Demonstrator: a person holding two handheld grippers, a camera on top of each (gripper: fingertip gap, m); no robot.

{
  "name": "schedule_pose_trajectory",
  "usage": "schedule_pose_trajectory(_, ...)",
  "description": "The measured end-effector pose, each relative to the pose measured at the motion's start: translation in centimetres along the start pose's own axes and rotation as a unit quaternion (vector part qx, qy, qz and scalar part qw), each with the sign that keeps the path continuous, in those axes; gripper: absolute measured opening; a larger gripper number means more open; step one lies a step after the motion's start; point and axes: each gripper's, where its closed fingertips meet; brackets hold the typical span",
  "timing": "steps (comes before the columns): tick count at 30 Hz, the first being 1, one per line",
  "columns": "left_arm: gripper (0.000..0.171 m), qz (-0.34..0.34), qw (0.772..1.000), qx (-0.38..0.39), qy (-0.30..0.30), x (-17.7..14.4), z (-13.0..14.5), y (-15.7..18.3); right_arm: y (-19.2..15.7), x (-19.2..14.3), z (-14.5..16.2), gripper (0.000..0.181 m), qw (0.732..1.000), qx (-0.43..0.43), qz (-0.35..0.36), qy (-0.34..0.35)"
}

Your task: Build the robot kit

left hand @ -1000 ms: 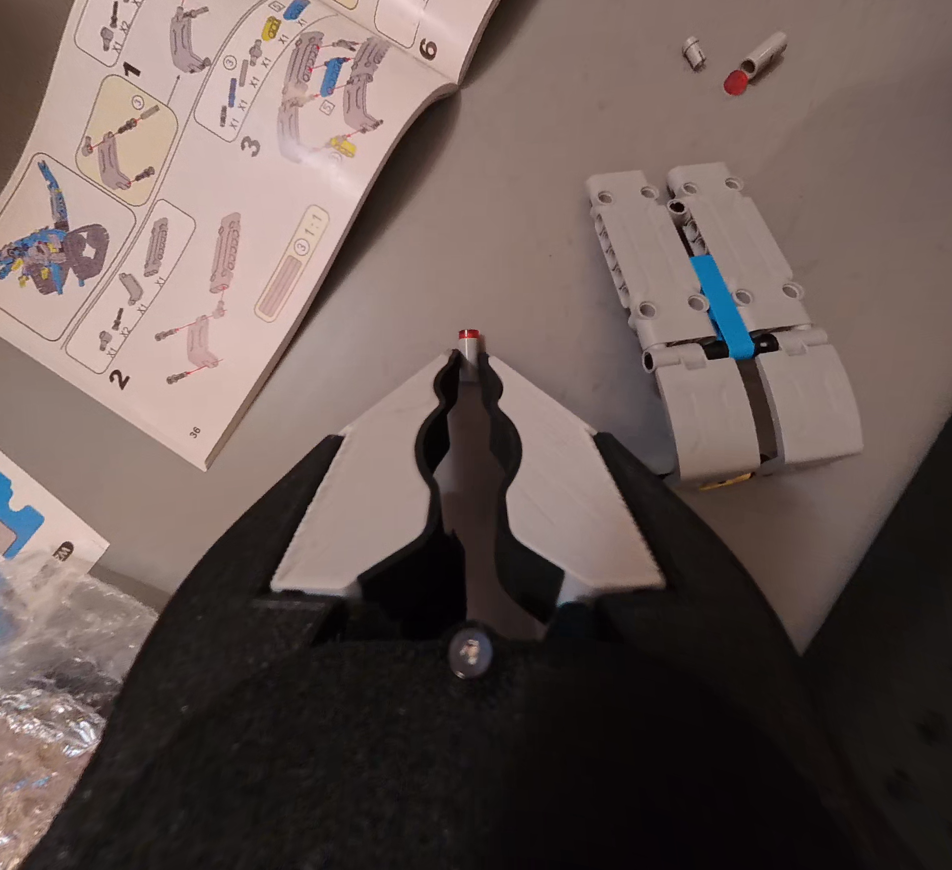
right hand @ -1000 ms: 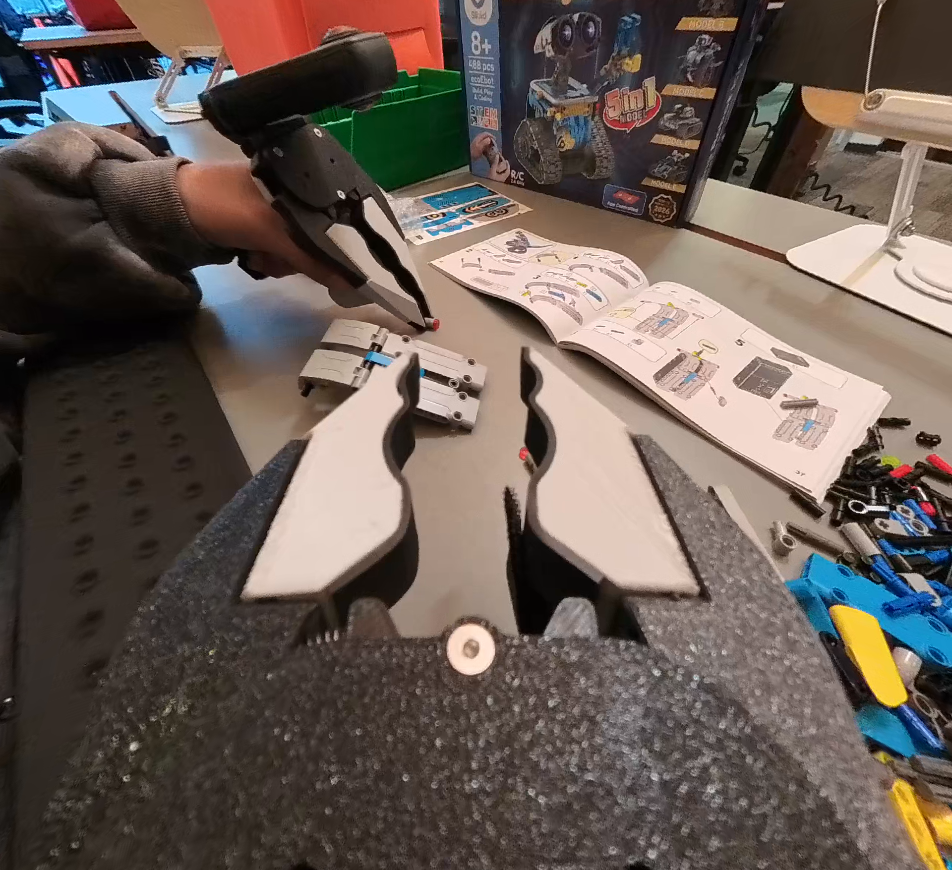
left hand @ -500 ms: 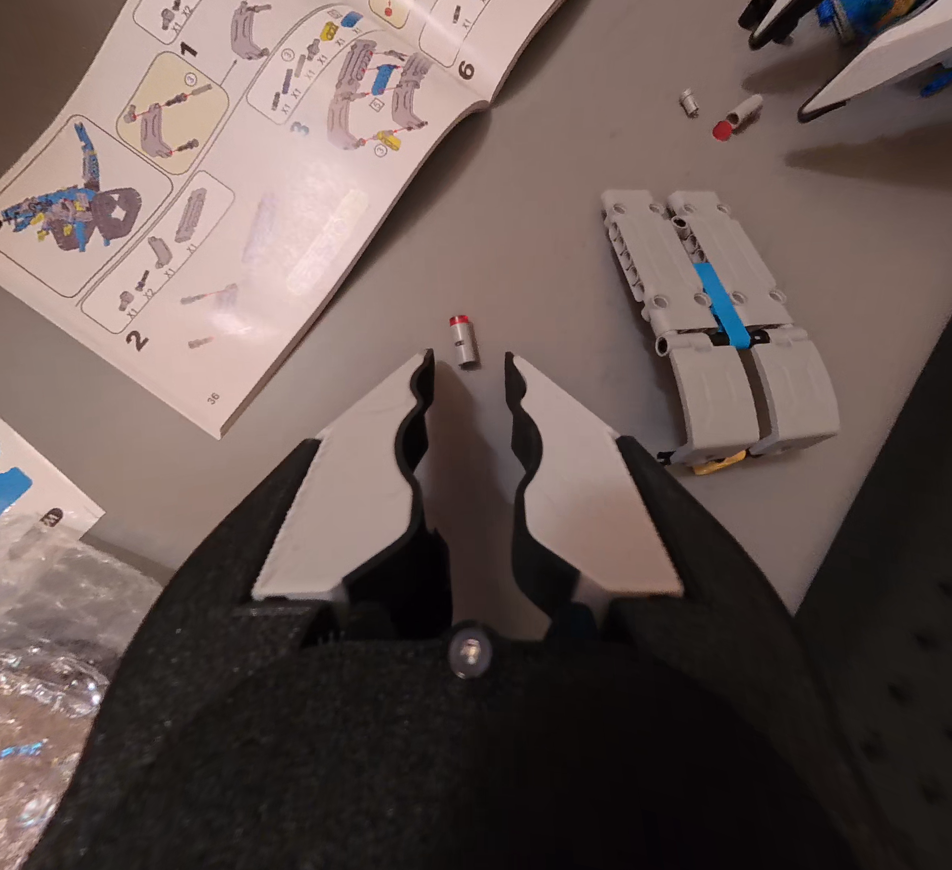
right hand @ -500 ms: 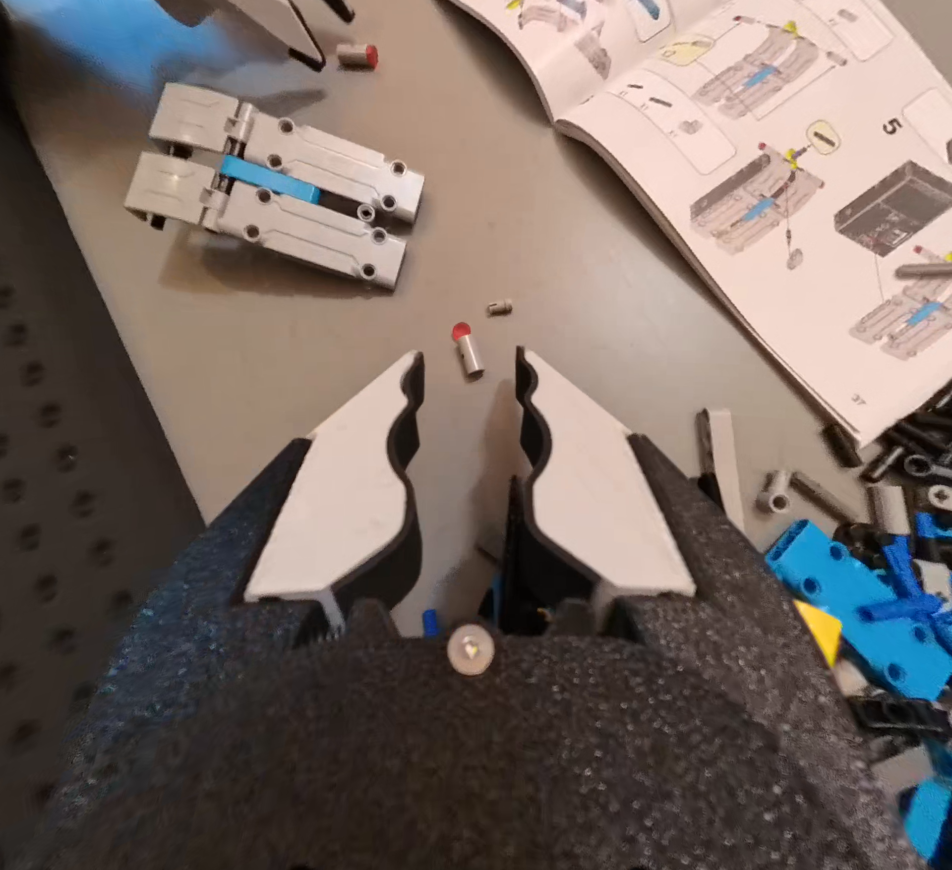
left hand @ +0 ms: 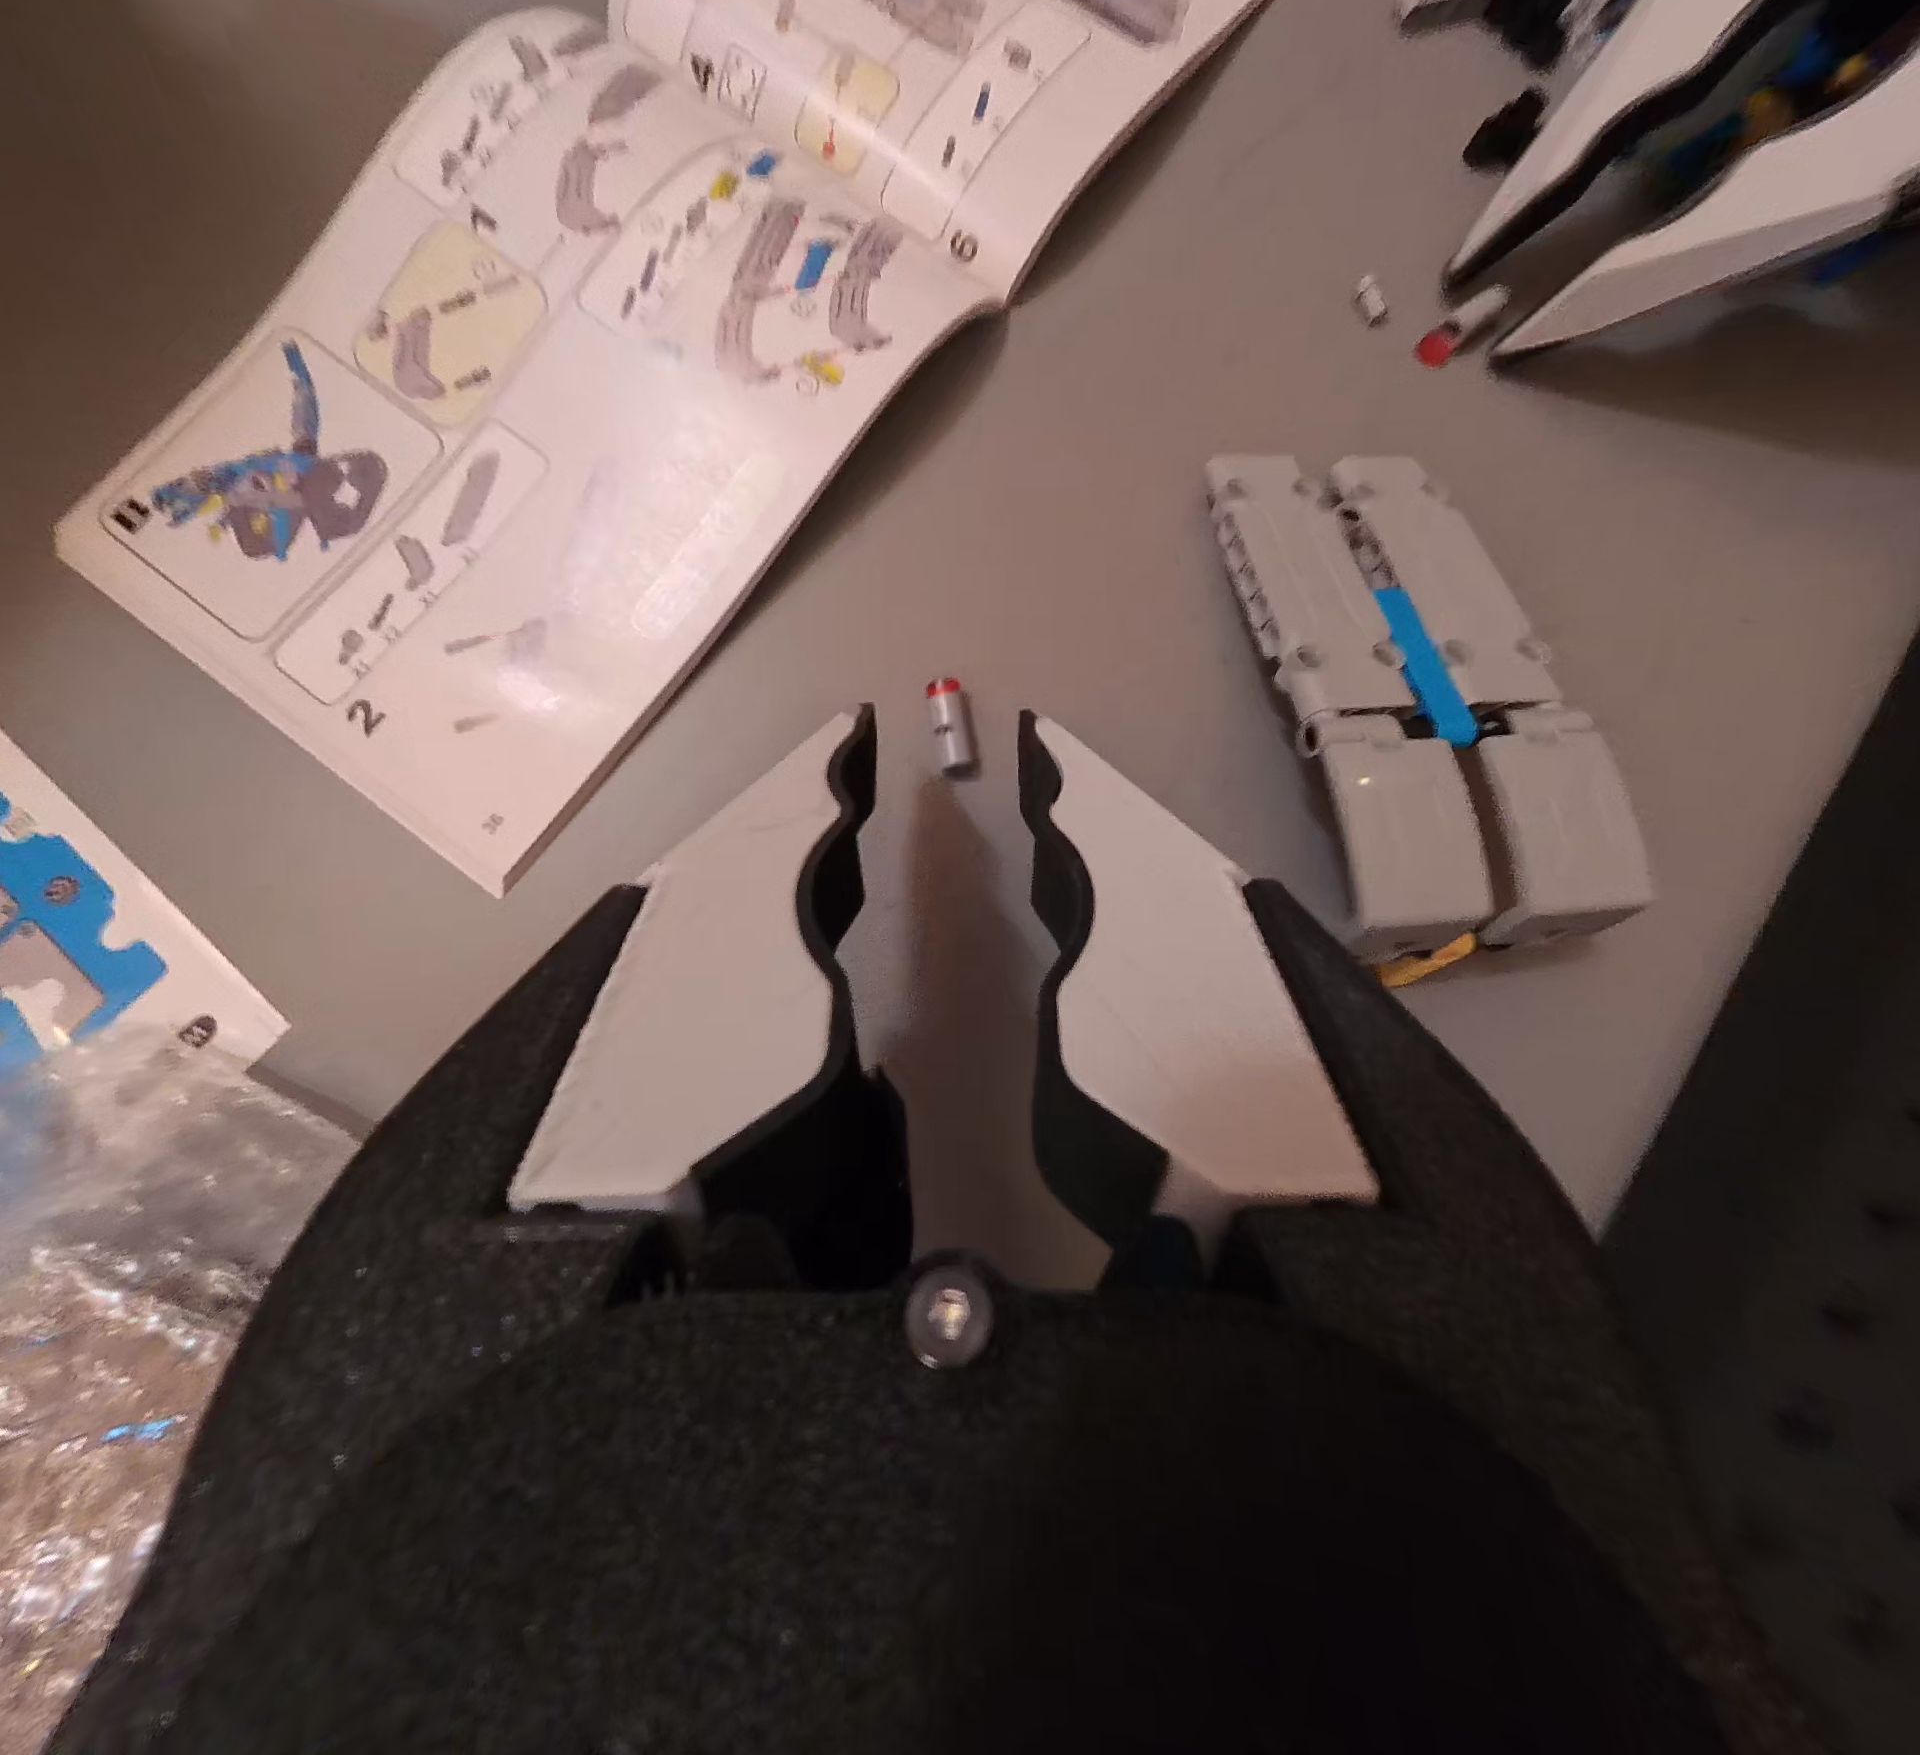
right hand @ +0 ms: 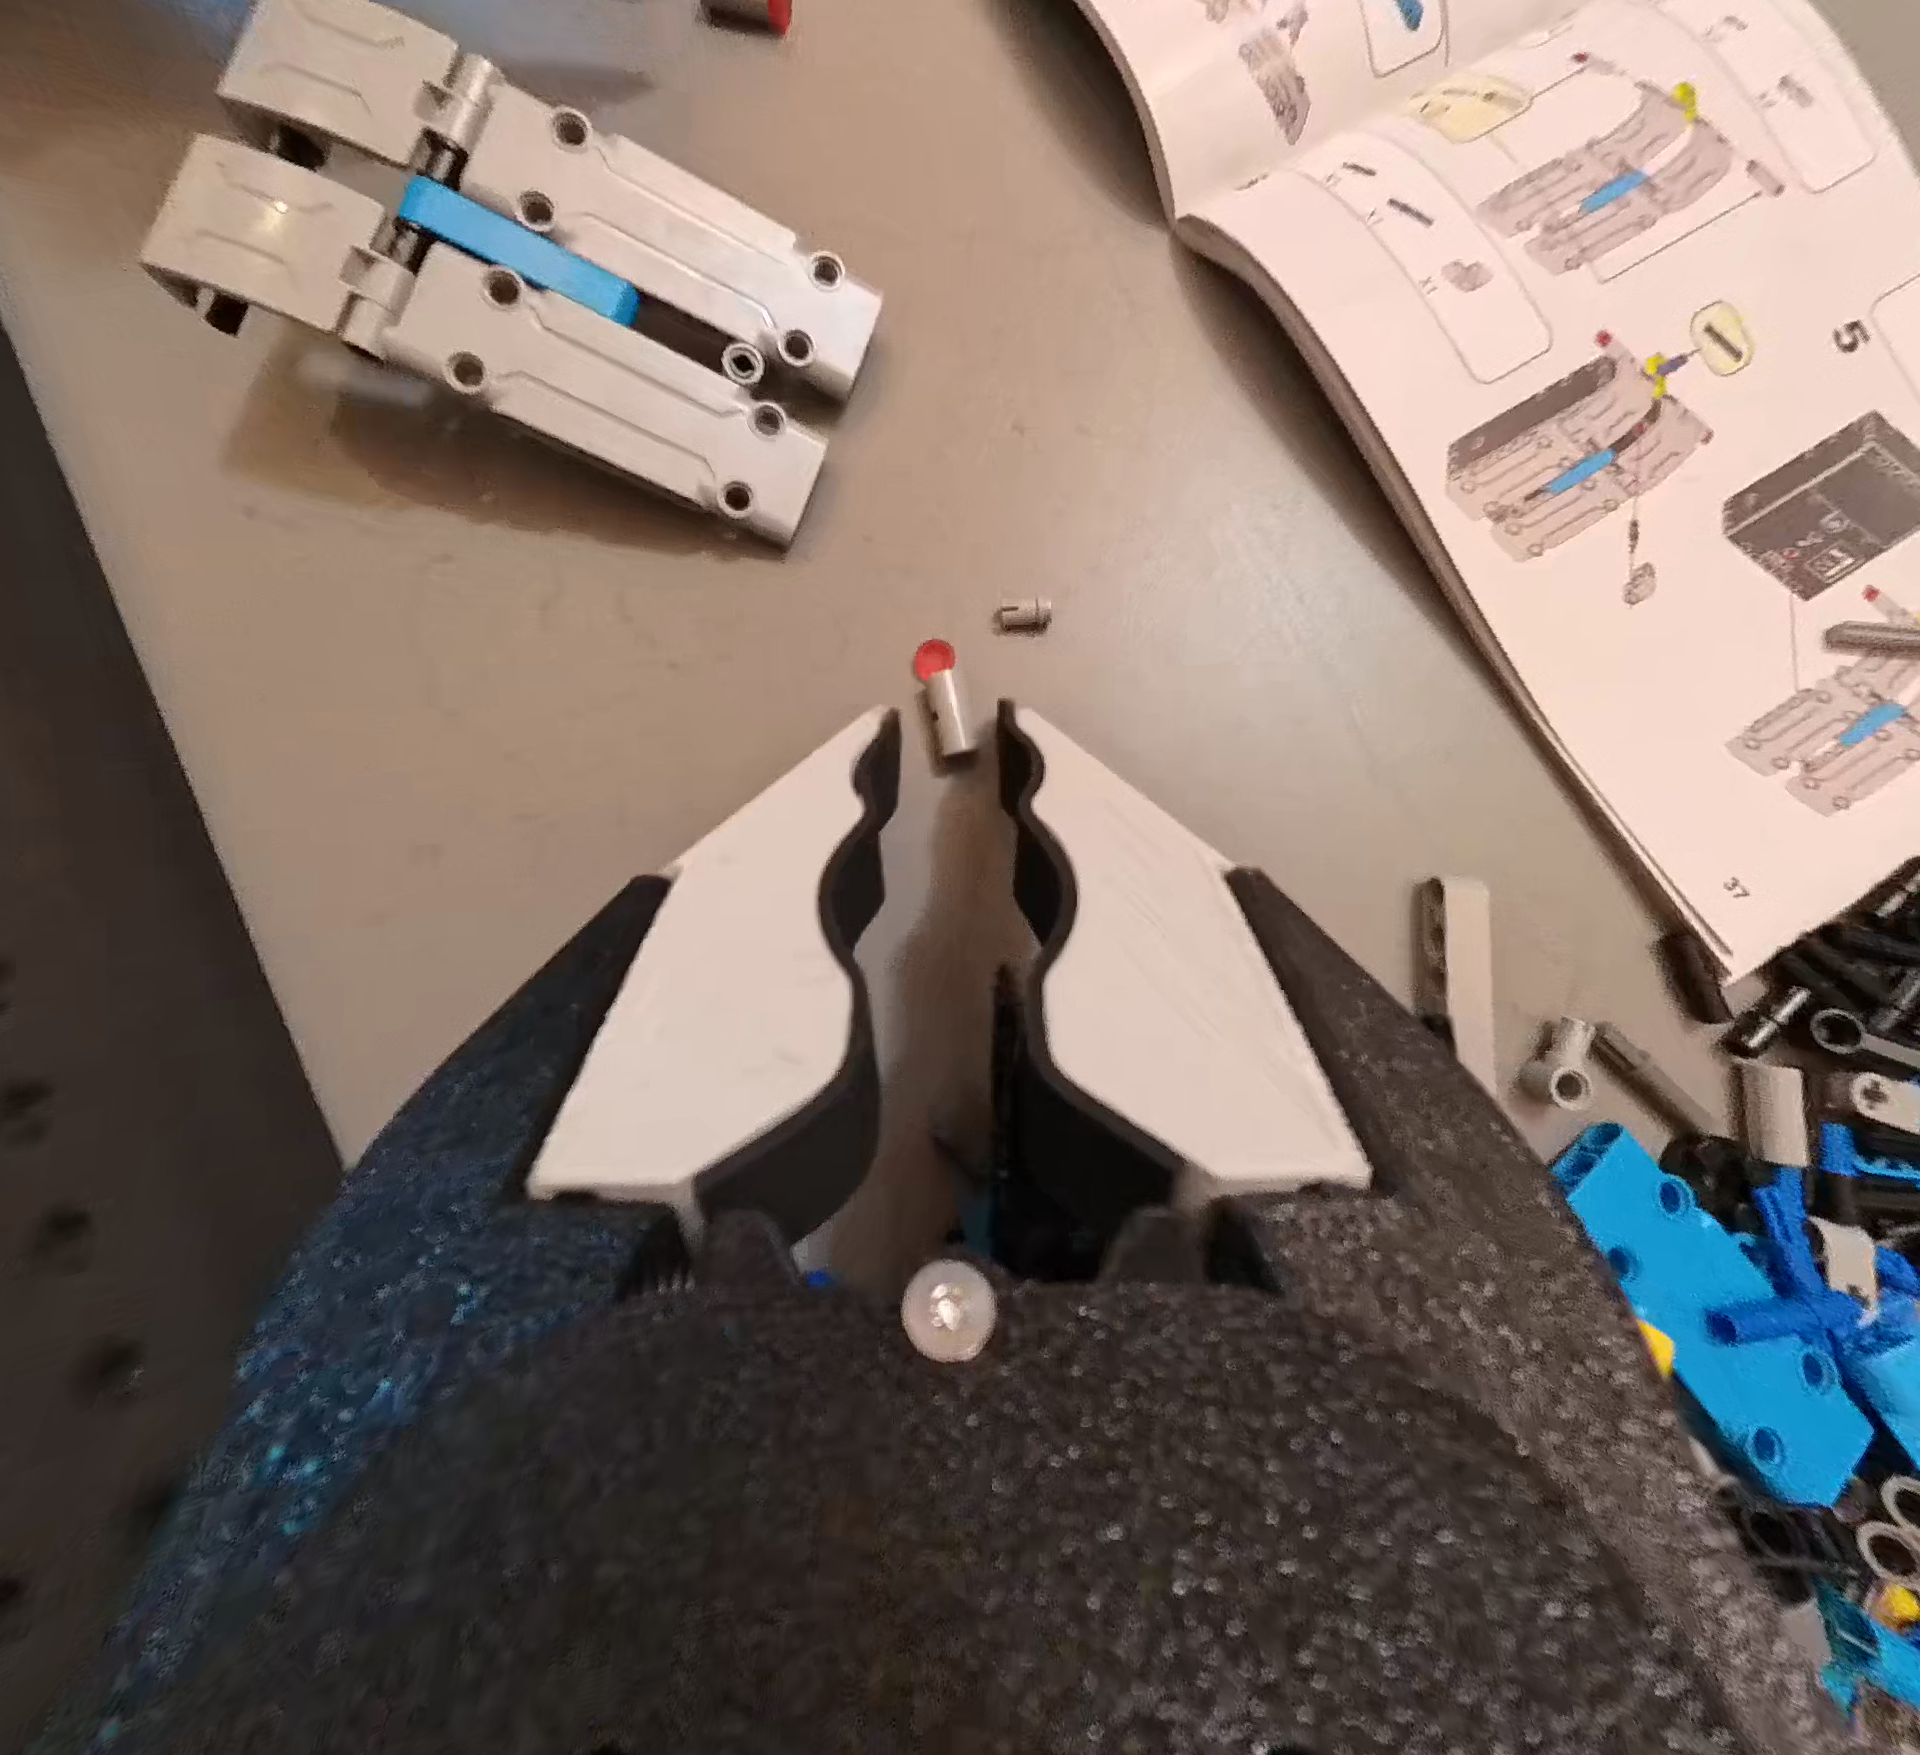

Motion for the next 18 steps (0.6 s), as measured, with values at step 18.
schedule_pose_trajectory(18, 0.020, 0.231, 0.925, 0.301, 0.002, 7.1, -9.0, 9.8, -0.3, -1.8, 2.2, 0.007, 1.000, 0.017, 0.008, 0.009)
Point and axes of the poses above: each gripper's, where its closed fingertips meet, x out along the fingers, z out of its underside, y = z × x across the jaws, and after that the axes turned 7 degrees about x, right-handed
